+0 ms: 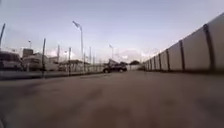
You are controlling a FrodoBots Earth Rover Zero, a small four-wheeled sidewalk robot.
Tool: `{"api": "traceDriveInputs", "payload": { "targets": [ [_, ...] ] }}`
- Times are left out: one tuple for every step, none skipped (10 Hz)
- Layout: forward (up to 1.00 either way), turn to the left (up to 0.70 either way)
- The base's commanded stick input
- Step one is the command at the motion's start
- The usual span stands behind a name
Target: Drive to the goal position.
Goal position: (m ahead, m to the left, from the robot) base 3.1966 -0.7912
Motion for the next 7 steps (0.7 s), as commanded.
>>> {"api": "traceDriveInputs", "payload": {
  "targets": [
    [0.95,0.00],
    [0.95,0.00],
    [0.95,0.00],
    [0.94,0.00],
    [0.92,0.00],
    [0.89,0.00],
    [0.87,0.00]
  ]
}}
